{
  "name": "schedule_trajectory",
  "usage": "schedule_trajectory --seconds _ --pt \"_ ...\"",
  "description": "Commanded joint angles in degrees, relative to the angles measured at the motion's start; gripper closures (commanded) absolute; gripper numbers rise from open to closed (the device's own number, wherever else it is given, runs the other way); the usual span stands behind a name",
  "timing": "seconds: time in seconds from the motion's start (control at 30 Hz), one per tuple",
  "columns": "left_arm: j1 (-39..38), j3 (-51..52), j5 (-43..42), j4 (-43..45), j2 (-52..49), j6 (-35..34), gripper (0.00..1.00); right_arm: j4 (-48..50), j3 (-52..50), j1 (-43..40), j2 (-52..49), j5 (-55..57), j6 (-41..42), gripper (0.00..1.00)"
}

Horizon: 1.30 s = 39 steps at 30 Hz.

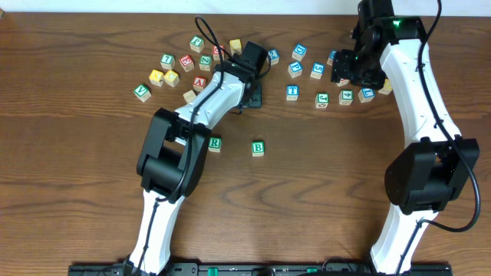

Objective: Spell out ROBOT
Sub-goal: 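Reach the left gripper toward the yellow O block among the blocks, then close the left gripper on the yellow O block and lift it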

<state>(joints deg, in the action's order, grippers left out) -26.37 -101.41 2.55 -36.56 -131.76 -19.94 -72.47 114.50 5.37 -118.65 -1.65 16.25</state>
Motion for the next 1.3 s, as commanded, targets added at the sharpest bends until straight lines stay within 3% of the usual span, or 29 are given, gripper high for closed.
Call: schedule_trajectory --seconds 0.0,0.37,0.5,0.7,0.87,1.1,1.27 --pt "0.26 -1.18 1.14 0.46 -0.44 -0.74 0.45 -0.17 0.87 -0.02 0.87 1.29 -0.48 0.28" --pt "0.24 -1.22 1.14 0.66 1.92 -0.72 0.47 0.02 0.87 -0.02 0.87 1.31 -0.46 0.27" --pt "0.24 -1.22 1.14 0.68 1.92 -0.72 0.59 0.0 0.87 -0.02 0.87 1.31 -0.48 0.27" --pt "0.26 -1.27 1.16 0.7 2.25 -0.7 0.6 0.04 0.87 -0.02 0.87 1.33 -0.48 0.27" --pt "0.26 -1.27 1.16 -0.11 3.21 -0.7 0.67 0.04 0.87 -0.02 0.87 1.33 -0.48 0.27" --pt "0.24 -1.27 1.16 -4.81 9.75 -0.72 0.73 0.0 0.87 -0.02 0.87 1.31 -0.48 0.27" --pt "0.24 -1.27 1.14 -15.15 16.04 -0.72 0.73 -0.24 0.87 -0.02 0.87 1.33 -0.72 0.26"
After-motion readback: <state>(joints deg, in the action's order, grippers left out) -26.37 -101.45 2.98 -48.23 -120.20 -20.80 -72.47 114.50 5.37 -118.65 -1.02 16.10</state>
